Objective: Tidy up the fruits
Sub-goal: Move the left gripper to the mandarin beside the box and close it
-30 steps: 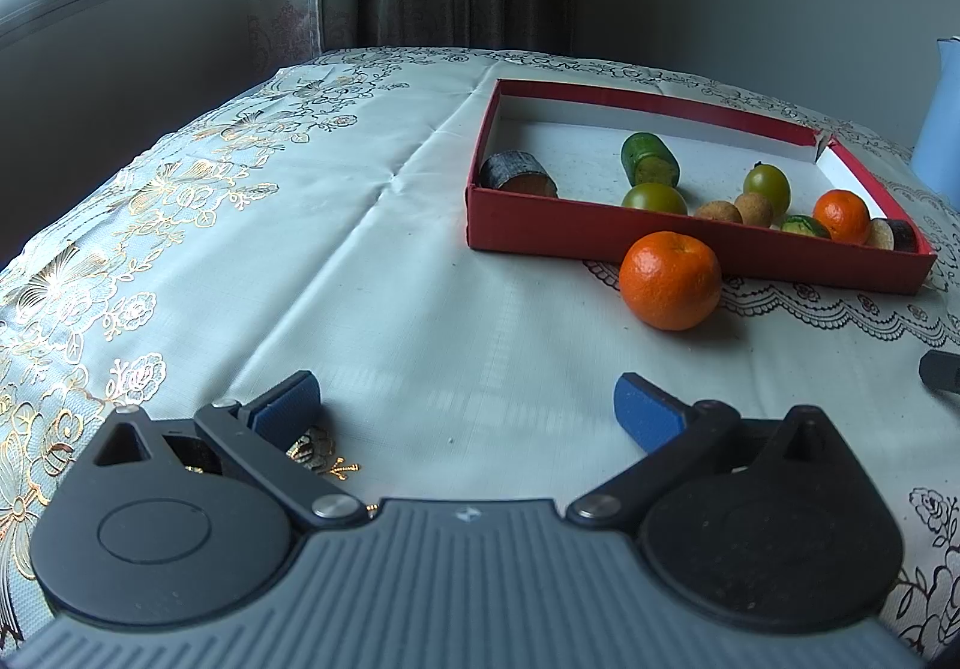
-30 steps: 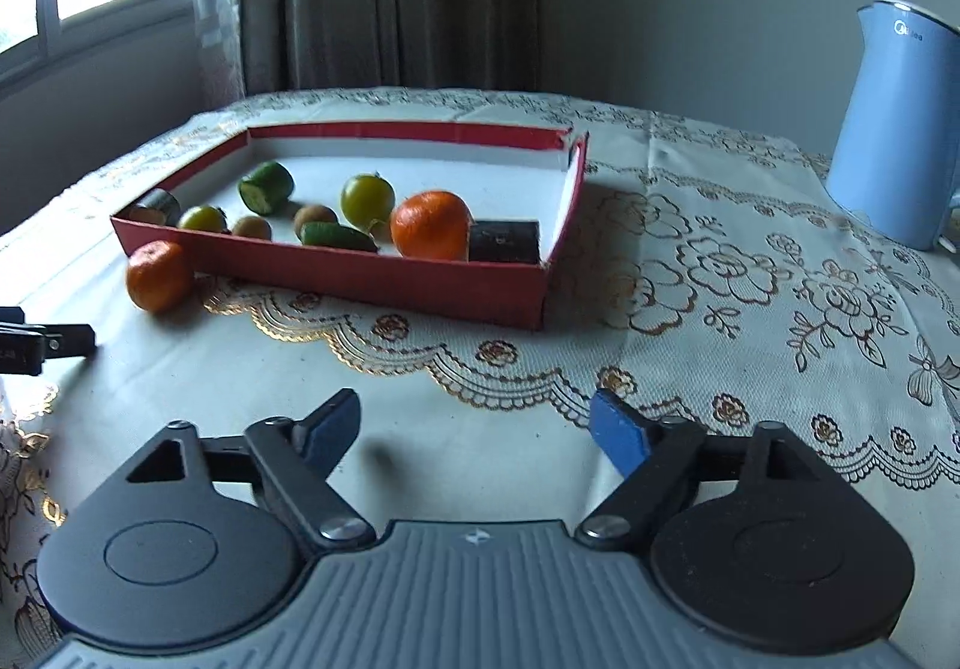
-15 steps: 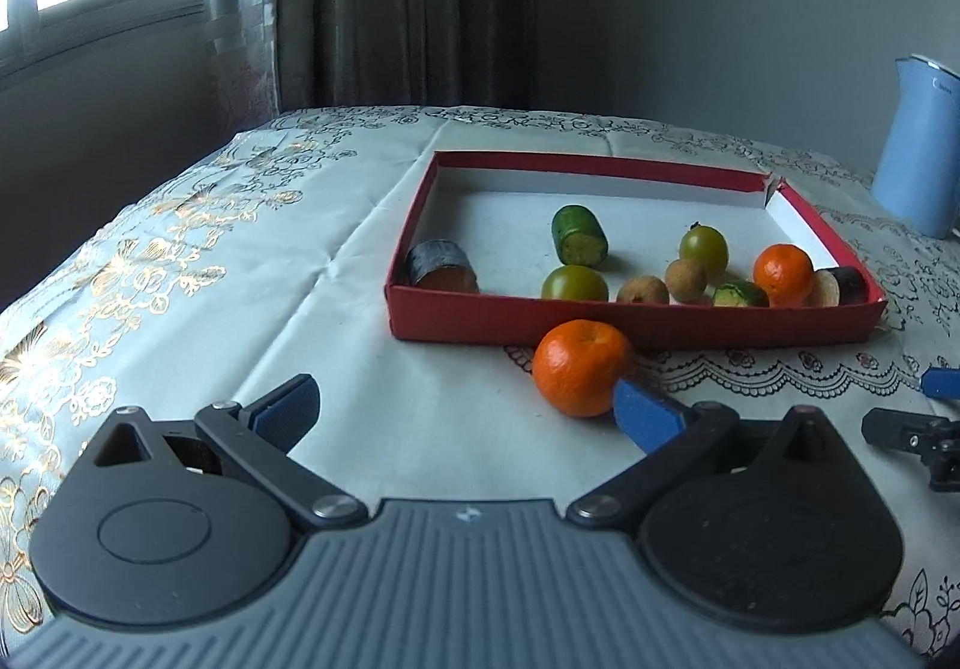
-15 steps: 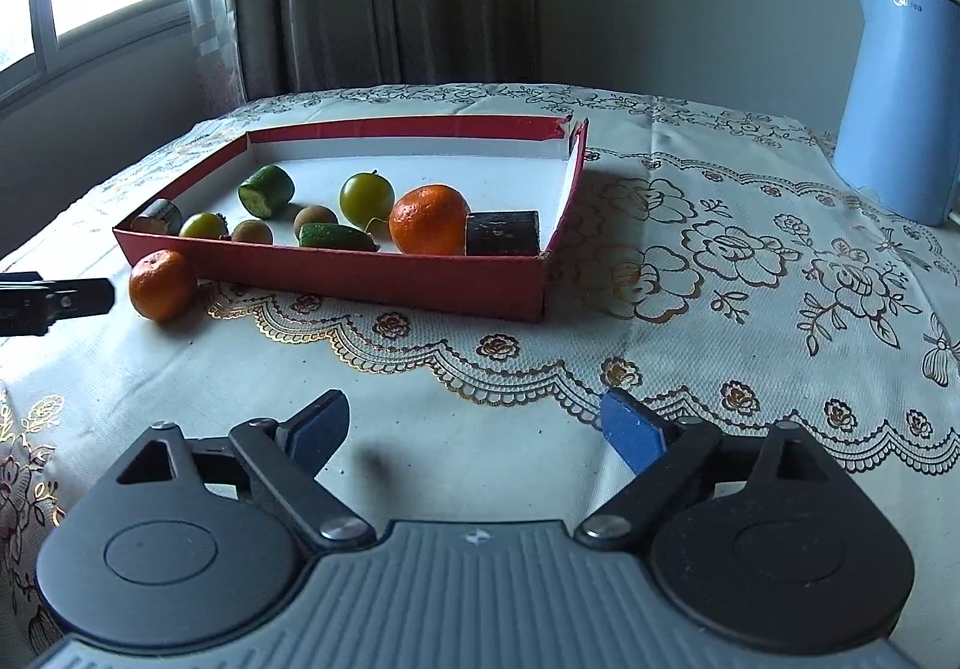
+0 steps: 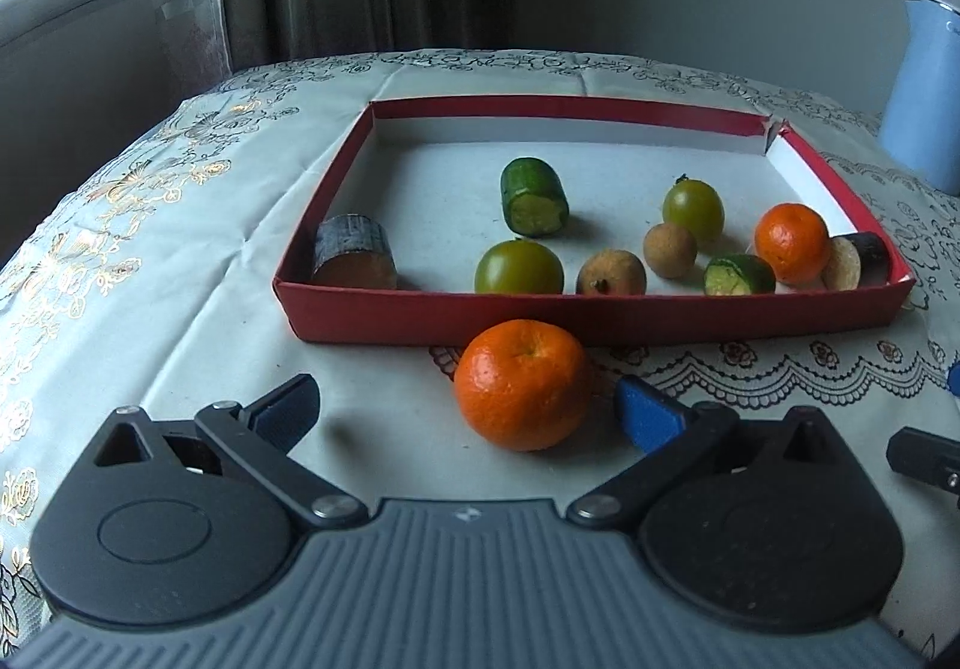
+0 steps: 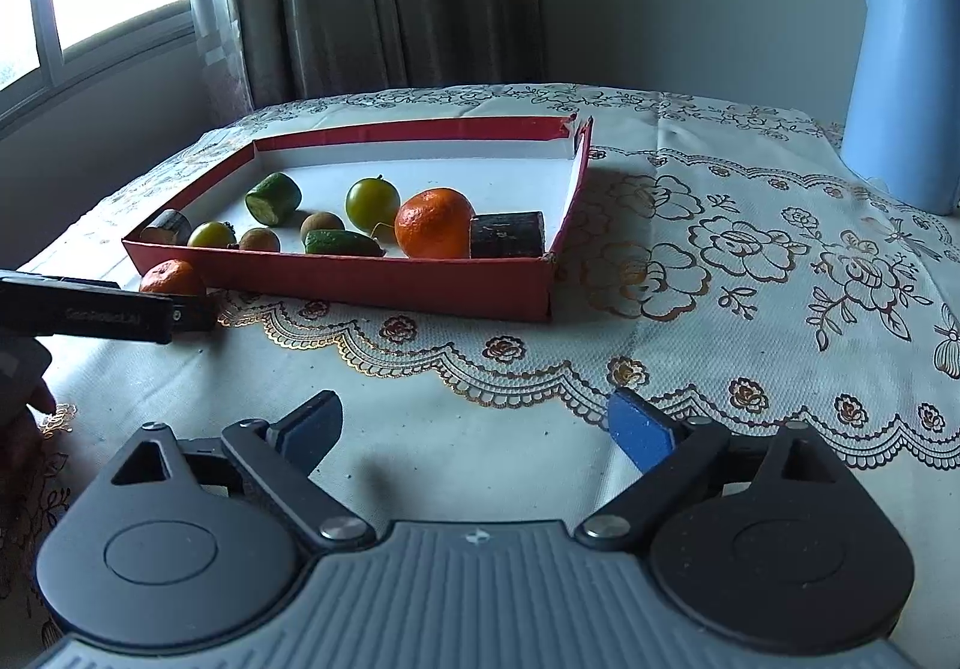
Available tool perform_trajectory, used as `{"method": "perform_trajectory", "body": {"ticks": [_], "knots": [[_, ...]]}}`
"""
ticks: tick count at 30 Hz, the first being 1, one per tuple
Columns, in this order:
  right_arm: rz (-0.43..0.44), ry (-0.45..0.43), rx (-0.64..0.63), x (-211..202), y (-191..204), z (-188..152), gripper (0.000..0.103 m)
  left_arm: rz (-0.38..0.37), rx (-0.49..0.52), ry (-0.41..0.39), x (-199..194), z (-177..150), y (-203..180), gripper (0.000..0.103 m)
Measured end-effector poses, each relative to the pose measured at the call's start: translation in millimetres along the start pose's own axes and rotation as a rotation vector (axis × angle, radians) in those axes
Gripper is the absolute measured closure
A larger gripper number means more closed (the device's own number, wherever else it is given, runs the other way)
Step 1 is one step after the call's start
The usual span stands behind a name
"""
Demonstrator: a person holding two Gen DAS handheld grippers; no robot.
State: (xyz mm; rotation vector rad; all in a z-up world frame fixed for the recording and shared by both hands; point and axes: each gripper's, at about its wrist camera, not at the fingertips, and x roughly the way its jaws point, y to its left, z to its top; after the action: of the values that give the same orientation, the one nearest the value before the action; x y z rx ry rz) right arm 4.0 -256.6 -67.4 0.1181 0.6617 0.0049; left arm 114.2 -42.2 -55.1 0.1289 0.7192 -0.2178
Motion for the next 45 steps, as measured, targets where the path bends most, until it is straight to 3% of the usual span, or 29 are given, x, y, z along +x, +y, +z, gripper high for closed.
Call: {"method": "perform_trajectory", "body": {"ticks": [22,35,39,45], "knots": [[0.003,-0.002,0.006,-1,0,0,0.007,-0.024,-0.028,0.003,3,-1,4,0.001],[0.003,-0.002,0.005,0,-1,0,0.007,-0.037,-0.027,-0.038,-4,-5,4,0.021],[0.003,-0.002,0.005,0,0,1,0.007,-0.047,-0.012,-0.060,-7,-7,2,0.040],[0.003,-0.002,0.006,0,-1,1,0.006,-0.060,-0.013,-0.080,-10,-9,2,0.060]]}}
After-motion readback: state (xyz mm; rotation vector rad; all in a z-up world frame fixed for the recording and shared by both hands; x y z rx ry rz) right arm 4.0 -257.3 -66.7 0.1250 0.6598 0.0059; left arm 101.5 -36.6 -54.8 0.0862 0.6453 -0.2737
